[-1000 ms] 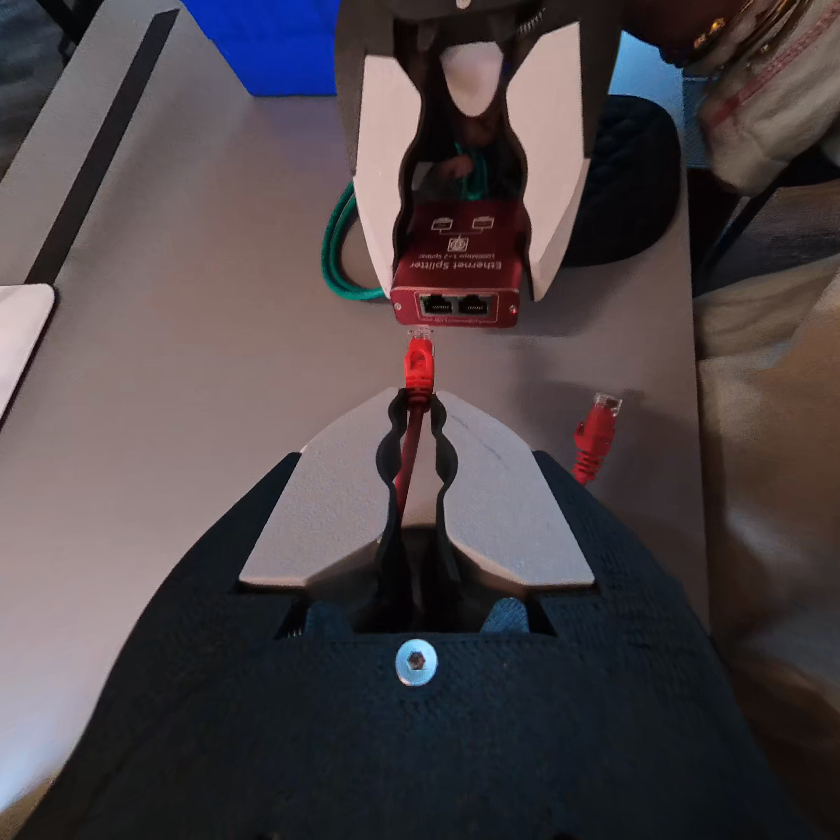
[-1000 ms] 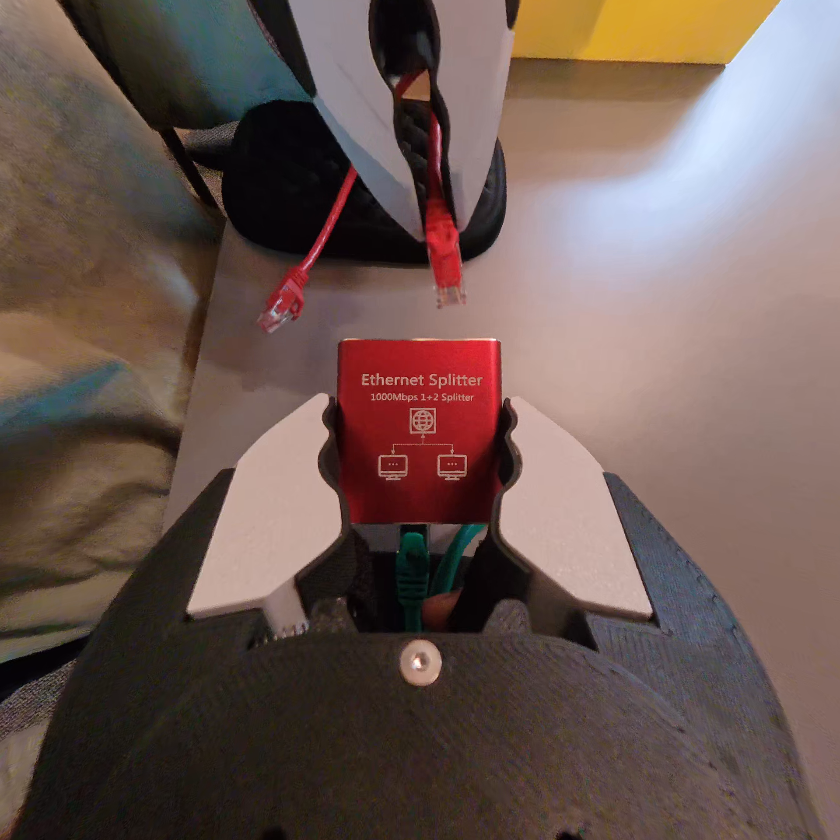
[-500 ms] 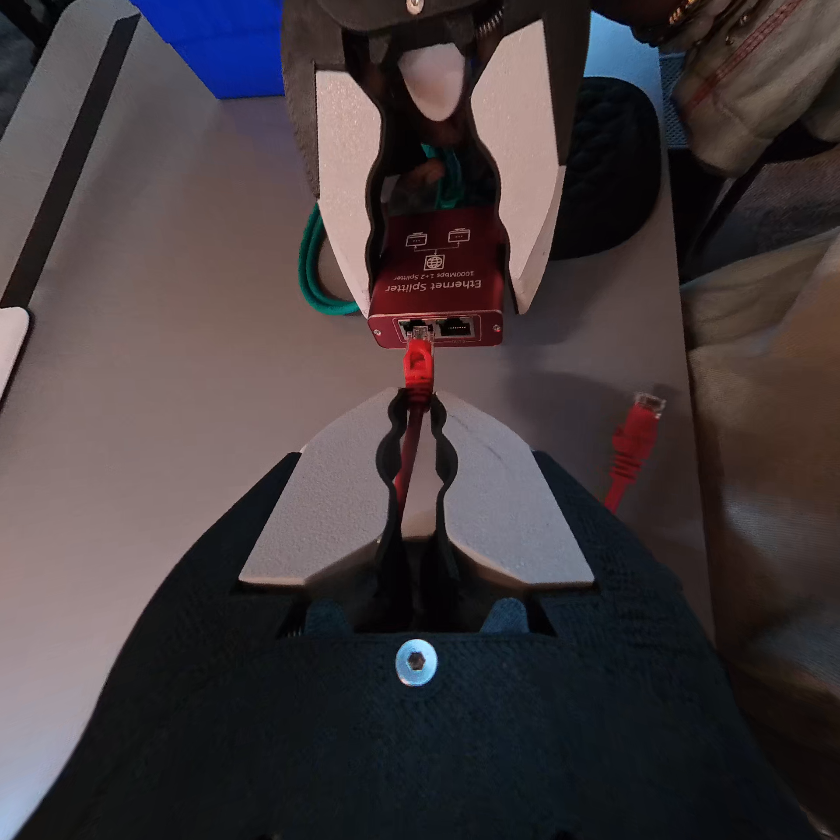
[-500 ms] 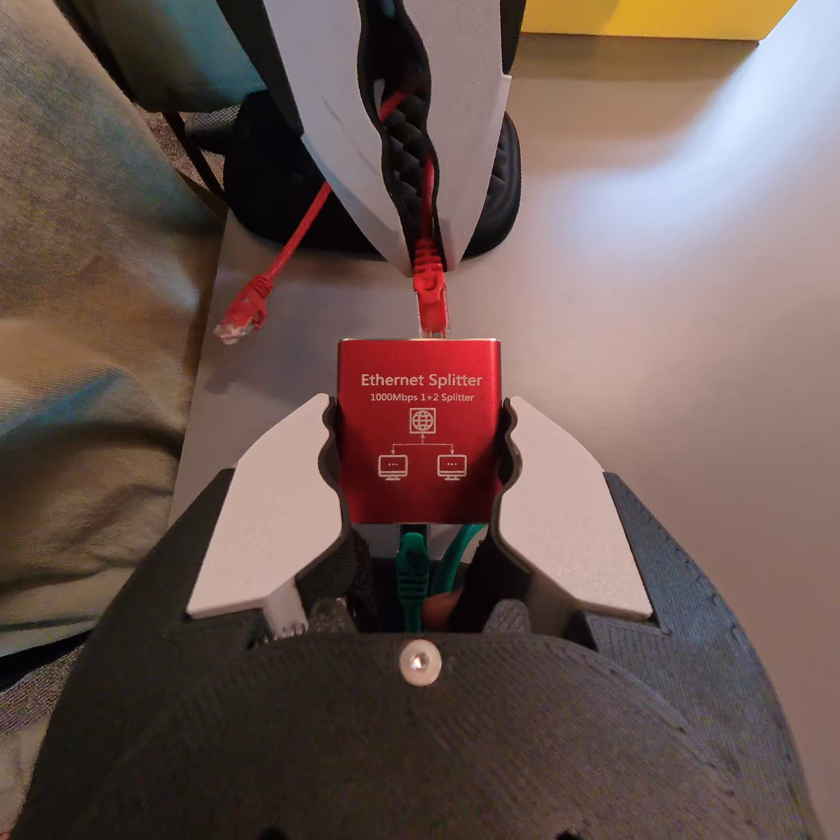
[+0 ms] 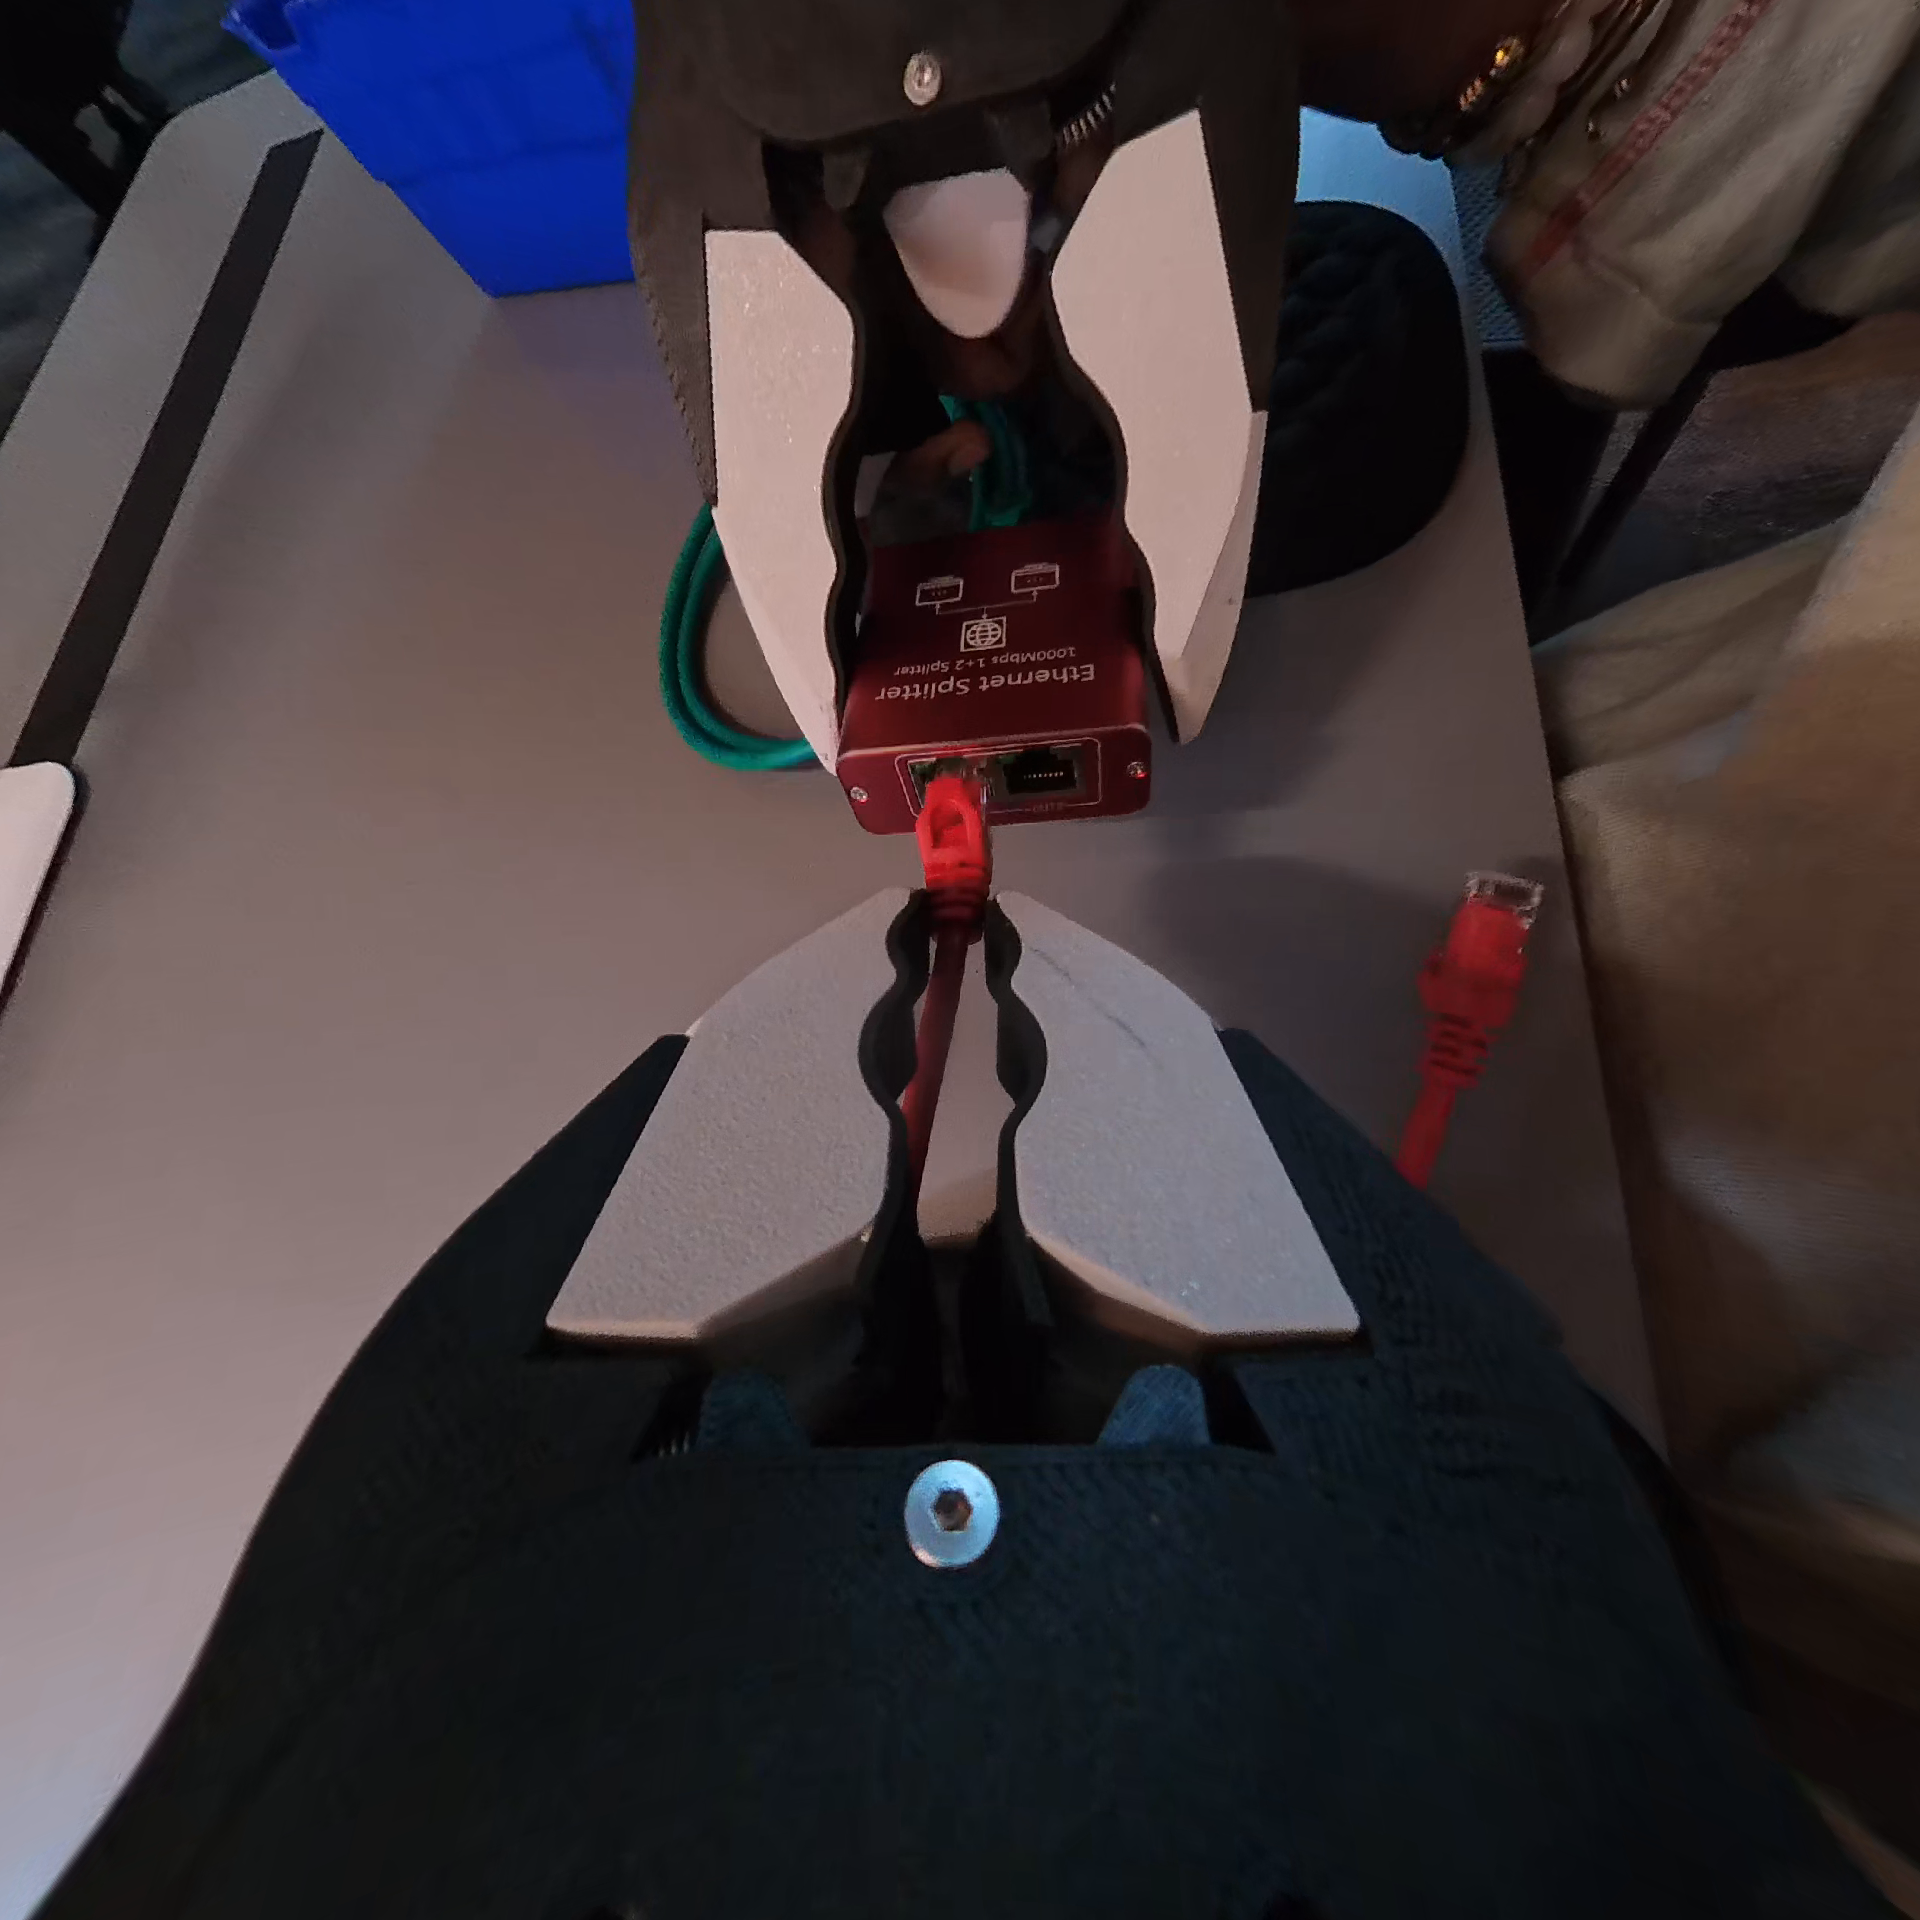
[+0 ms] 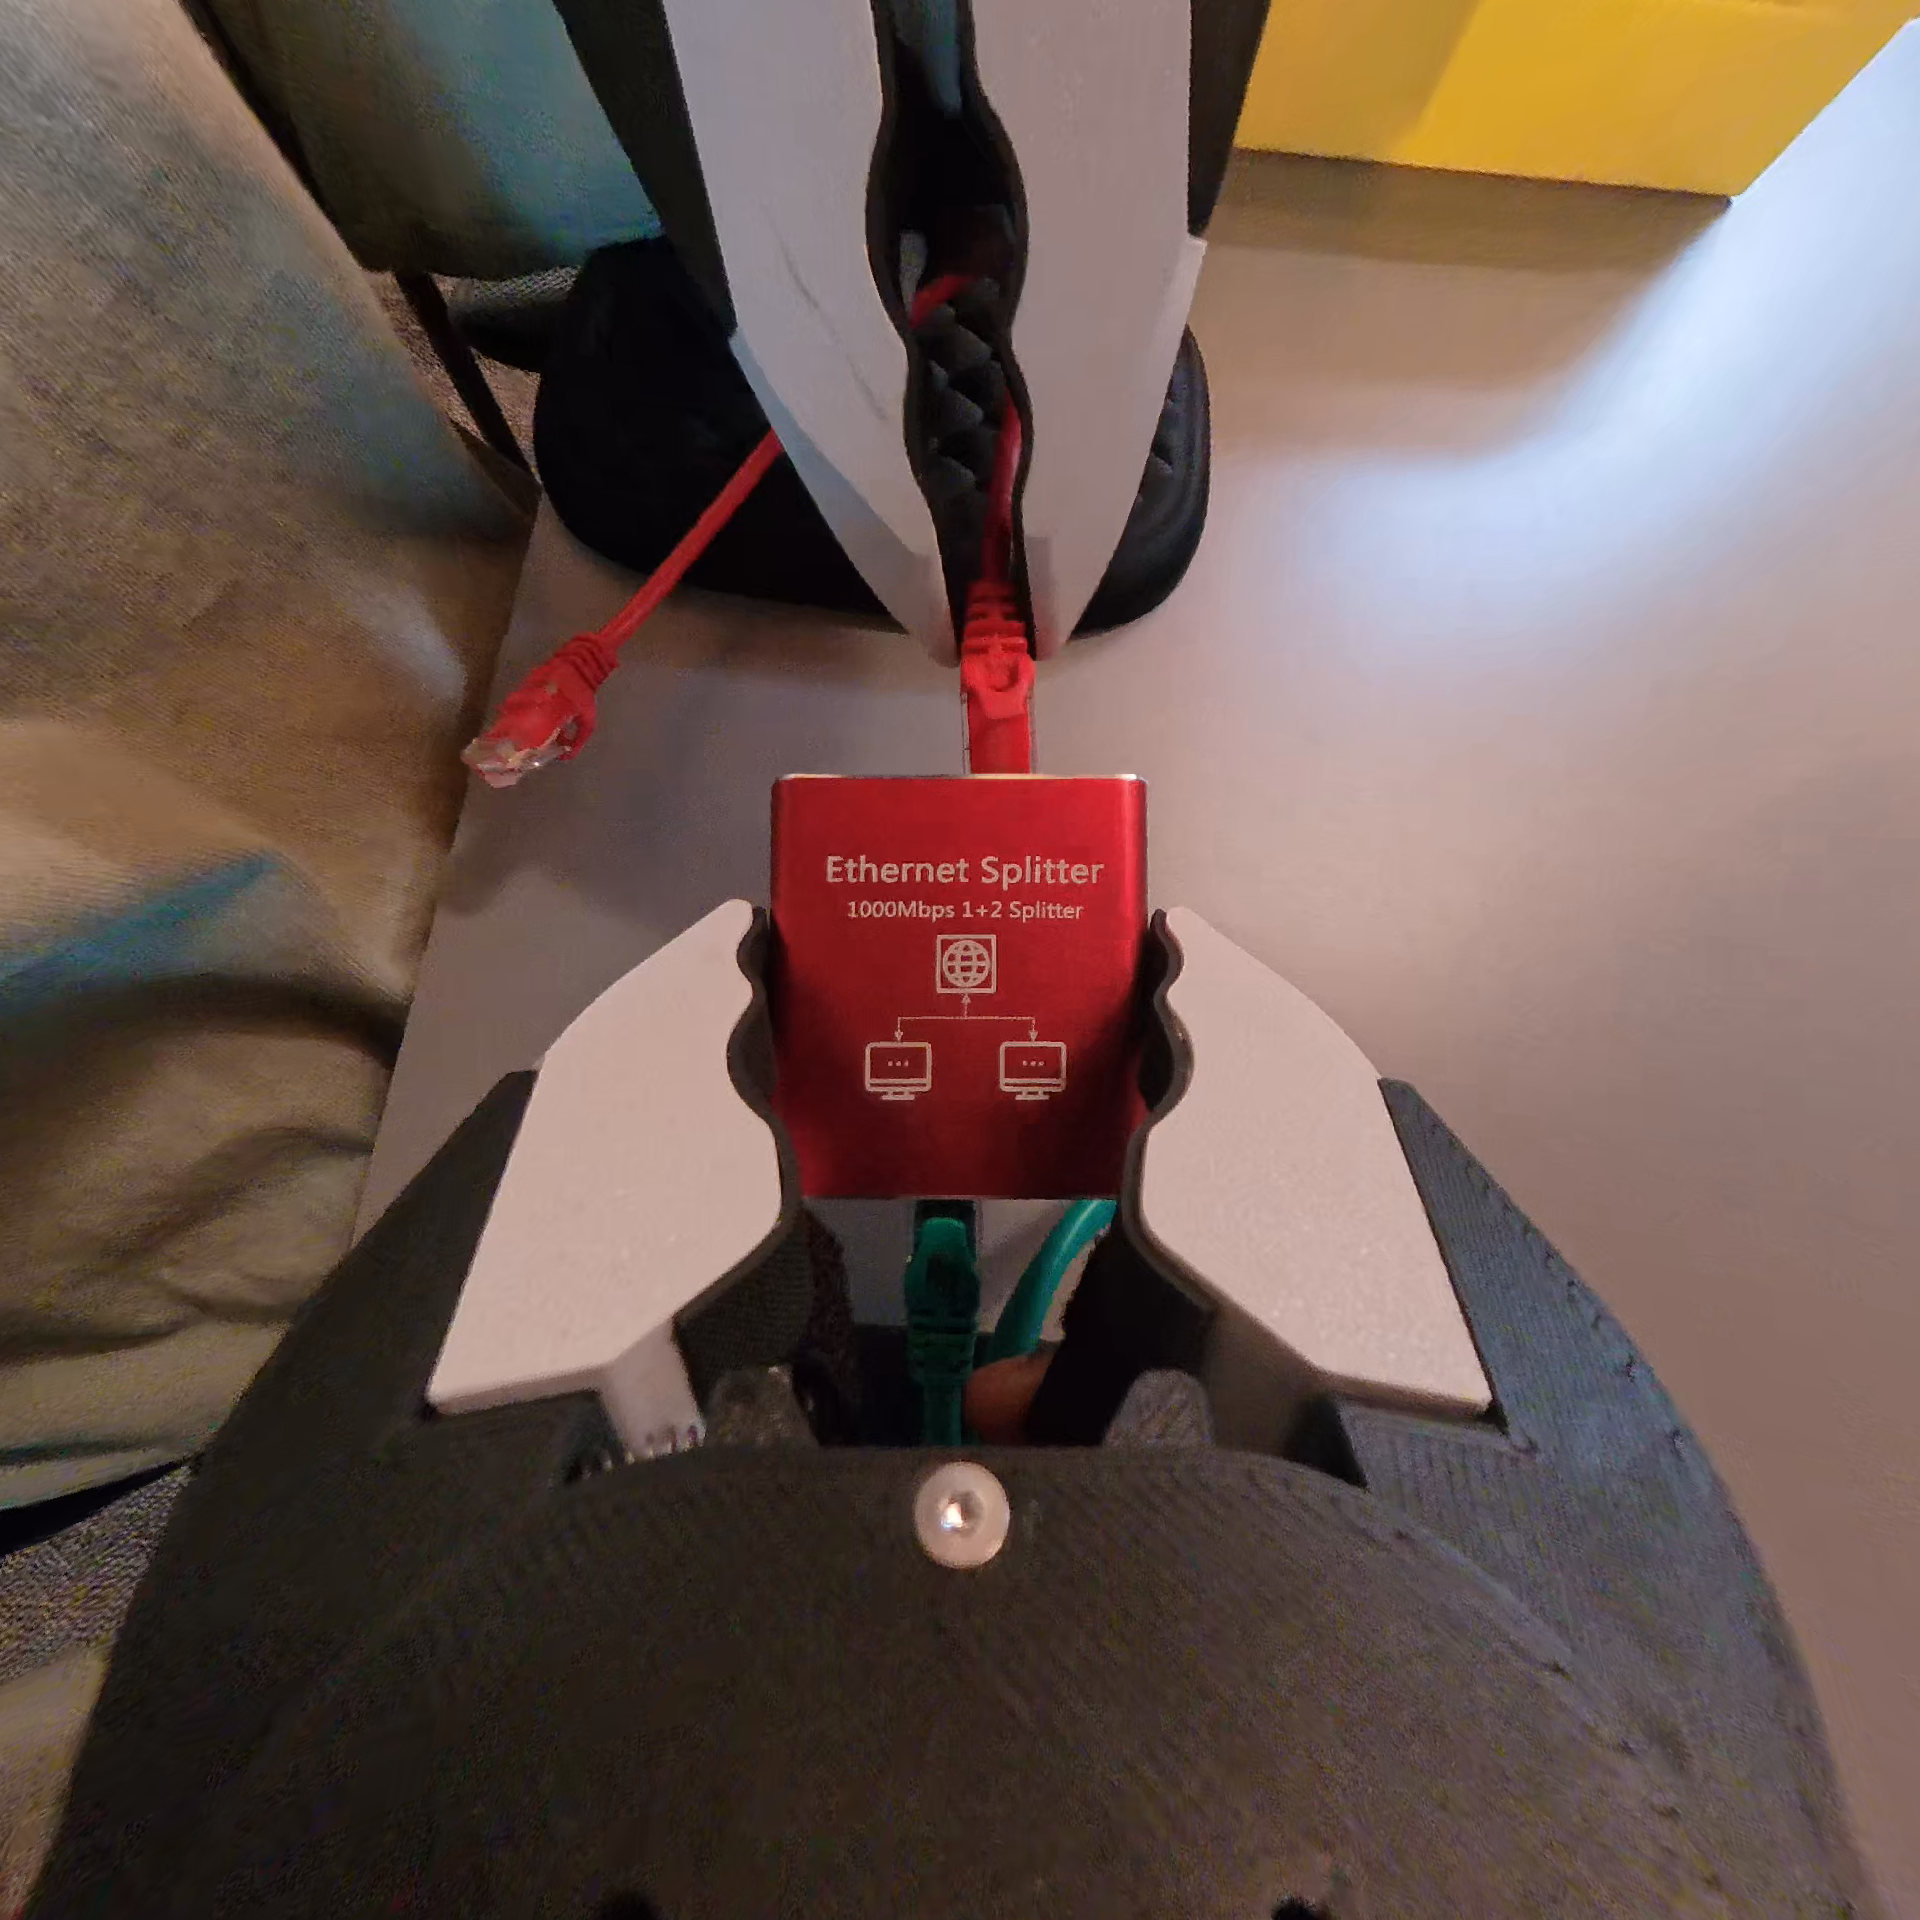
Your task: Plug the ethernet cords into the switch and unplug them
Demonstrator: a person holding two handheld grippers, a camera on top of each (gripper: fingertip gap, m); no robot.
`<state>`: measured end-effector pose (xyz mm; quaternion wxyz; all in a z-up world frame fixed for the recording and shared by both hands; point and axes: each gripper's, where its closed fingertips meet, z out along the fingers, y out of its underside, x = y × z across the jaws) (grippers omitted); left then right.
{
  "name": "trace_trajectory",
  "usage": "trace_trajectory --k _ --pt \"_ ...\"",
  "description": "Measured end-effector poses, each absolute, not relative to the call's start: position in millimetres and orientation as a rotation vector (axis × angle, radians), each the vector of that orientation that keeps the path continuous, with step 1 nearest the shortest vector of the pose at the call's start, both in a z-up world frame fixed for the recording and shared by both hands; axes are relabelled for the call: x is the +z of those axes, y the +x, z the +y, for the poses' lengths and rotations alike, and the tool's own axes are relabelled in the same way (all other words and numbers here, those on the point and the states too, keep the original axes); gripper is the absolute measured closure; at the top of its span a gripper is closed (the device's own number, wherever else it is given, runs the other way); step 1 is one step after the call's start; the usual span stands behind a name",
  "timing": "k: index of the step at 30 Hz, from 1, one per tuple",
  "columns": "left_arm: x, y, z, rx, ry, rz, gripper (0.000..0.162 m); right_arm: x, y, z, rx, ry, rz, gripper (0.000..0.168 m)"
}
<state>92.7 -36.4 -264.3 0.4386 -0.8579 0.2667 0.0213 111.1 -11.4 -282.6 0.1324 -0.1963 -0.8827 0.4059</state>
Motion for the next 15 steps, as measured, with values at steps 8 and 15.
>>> trace_trajectory --k 8,15 --pt "-262 92 -31 0.032 -2.127 0.645 0.153 -282 107 -13 1.187 -0.560 -2.524 0.100" --pt "-262 82 -25 0.069 -2.148 0.628 0.152 -284 99 -7 1.102 -0.585 -2.512 0.099"
